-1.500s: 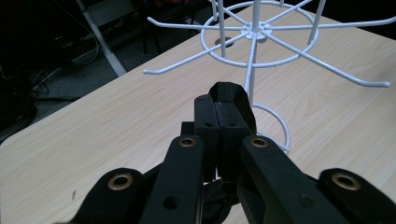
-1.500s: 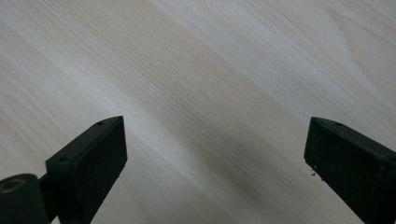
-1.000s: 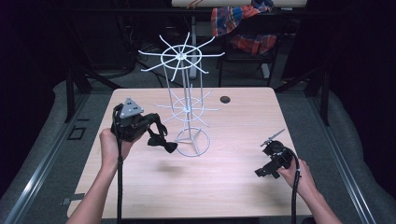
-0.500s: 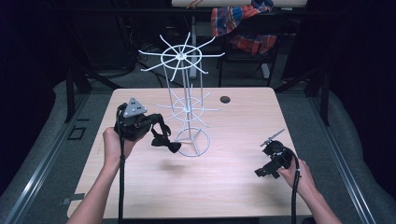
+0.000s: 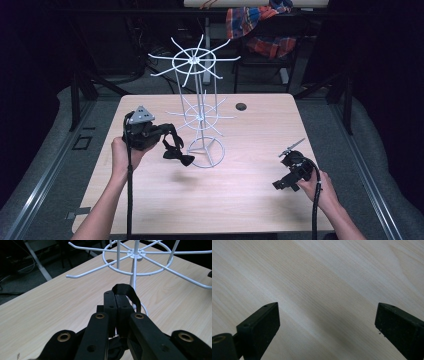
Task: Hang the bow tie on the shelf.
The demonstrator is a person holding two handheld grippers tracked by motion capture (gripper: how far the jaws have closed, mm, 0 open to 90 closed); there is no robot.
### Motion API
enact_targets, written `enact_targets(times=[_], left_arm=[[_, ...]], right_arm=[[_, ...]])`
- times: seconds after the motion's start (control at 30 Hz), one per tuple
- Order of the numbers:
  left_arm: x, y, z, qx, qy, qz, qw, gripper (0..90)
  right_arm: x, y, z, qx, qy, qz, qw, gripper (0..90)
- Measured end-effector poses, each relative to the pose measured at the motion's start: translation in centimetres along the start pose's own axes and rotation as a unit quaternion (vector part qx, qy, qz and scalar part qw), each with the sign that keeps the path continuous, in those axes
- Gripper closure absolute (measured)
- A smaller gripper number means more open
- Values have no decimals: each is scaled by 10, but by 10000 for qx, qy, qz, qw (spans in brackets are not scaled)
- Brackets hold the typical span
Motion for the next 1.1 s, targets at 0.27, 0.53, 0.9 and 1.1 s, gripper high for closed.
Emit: enact_targets(times=[0.27, 0.53, 0.9, 1.1], left_arm=[[-3, 7, -4, 51, 63, -50, 10000, 883], [-3, 14, -5, -11, 169, 180, 9997, 871], [-3, 26, -10, 28, 220, 449, 9987, 868], [-5, 27, -11, 60, 259, 469, 9985, 815]], right_arm=[[0, 0, 0, -2, -1, -1, 10000, 54], [0, 0, 0, 7, -4, -11, 10000, 55], [0, 0, -1, -13, 8, -24, 10000, 55], [0, -1, -1, -56, 31, -61, 10000, 54]])
Point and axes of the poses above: each handheld gripper's, and its own axes: z roughly backward along the jaws, y roughly out of its underside, x roughly to its left, the point moved 9 cm from there along -z, roughly forward along the jaws, and after that the axes turned 10 degrees about -x, right-handed, at the moved point
